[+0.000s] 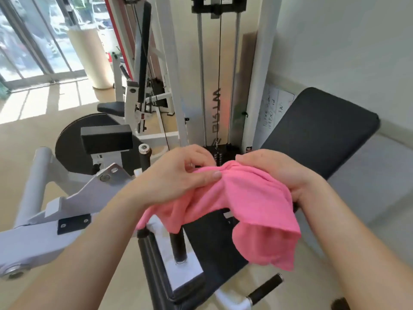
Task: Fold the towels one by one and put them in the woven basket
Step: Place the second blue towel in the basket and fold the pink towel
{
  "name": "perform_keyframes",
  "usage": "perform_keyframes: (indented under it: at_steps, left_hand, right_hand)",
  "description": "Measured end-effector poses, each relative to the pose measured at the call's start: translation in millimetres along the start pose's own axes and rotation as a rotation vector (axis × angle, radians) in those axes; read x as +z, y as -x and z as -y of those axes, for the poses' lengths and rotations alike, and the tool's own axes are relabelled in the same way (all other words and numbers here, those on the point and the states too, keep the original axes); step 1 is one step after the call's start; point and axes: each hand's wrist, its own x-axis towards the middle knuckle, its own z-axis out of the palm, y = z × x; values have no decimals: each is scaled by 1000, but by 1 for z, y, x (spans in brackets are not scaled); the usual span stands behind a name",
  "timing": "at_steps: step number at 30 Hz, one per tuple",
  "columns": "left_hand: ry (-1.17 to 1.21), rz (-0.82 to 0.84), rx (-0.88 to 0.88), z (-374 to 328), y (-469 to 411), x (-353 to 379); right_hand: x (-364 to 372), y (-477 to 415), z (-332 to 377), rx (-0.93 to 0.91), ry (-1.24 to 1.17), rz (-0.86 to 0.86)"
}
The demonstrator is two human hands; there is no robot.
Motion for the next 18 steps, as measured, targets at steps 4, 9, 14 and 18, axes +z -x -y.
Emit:
perform_keyframes:
  at_steps: [4, 9, 14, 18]
  left_hand:
    - [380, 88, -16, -37, -7, 43]
    - [689, 121, -38, -100, -23, 134]
    - [599, 405, -14, -161, -28, 220]
    - [565, 529, 128, -211, -25, 280]
  right_hand:
    - [-40, 77, 0, -81, 145, 62]
    - [-82, 180, -23, -183, 400, -266]
    - [-116, 300, -56, -154, 345, -458]
    - [-132, 379, -83, -133, 104, -558]
